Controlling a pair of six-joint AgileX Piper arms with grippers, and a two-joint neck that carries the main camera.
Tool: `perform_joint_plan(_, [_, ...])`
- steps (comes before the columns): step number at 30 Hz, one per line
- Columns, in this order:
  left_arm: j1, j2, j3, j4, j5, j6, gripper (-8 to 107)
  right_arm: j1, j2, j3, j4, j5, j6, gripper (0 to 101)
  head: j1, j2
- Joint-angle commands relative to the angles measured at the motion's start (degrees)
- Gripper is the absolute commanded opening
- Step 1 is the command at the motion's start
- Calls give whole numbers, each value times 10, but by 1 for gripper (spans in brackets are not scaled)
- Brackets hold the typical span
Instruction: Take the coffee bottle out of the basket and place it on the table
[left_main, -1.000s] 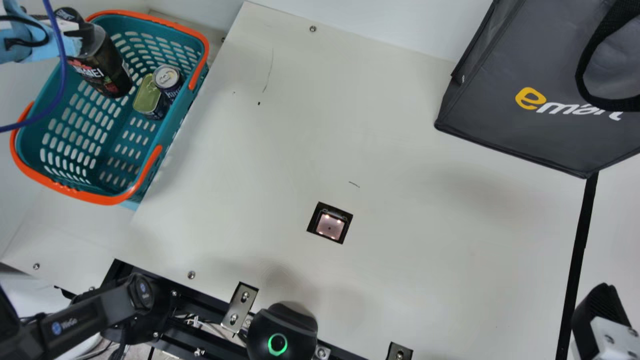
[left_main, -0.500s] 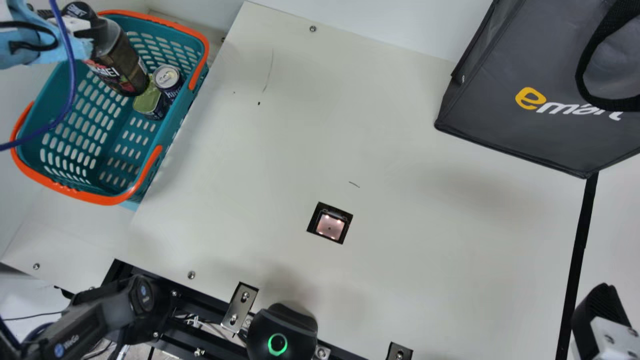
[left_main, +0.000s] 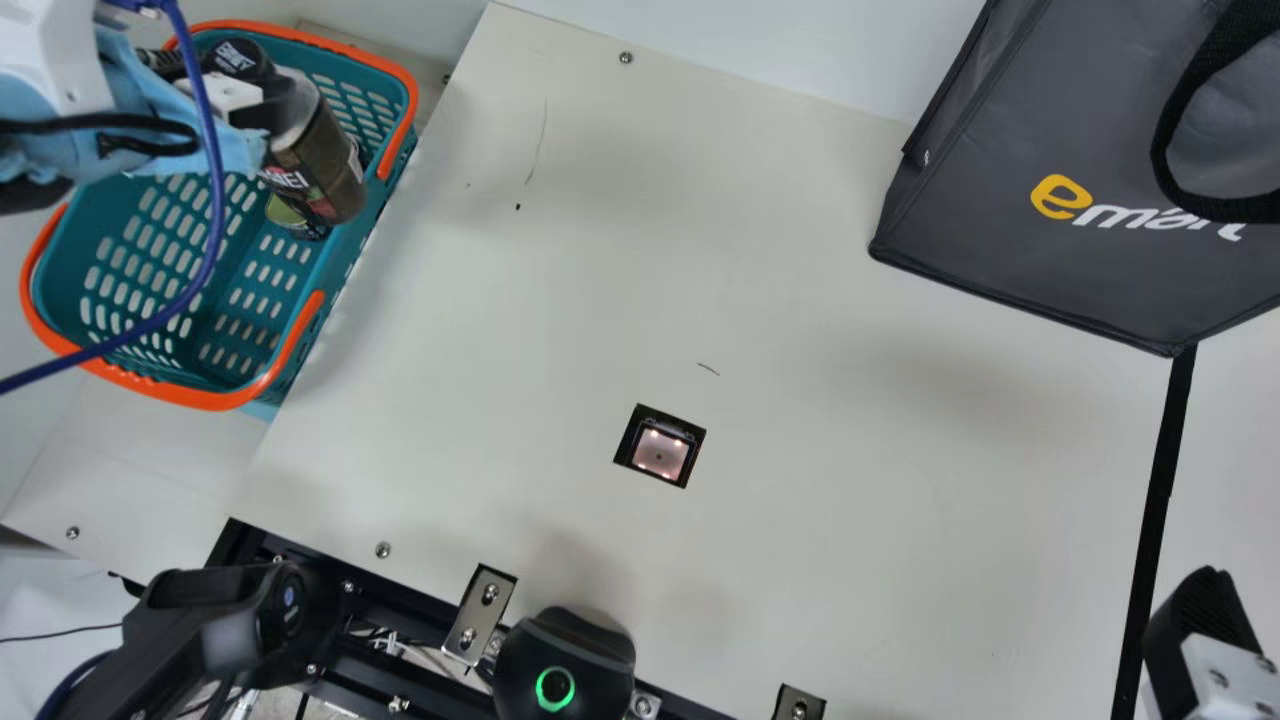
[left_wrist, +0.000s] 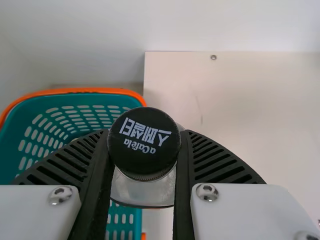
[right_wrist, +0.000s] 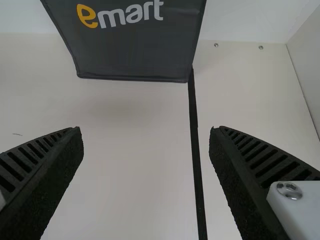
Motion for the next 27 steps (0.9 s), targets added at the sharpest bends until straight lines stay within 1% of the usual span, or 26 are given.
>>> perform_joint_plan(1, [-32,-7,9,18,-6,-27,10,0,0,0,0,0,0,91,-15,1])
perform_joint_plan(14, [-171,-41,60,122,-38,-179,10,0,0,0,0,0,0,91,-15,1])
perform_joint_plan(27, [-255,-54,103,202,-61,-302,10,0,0,0,0,0,0,91,-15,1])
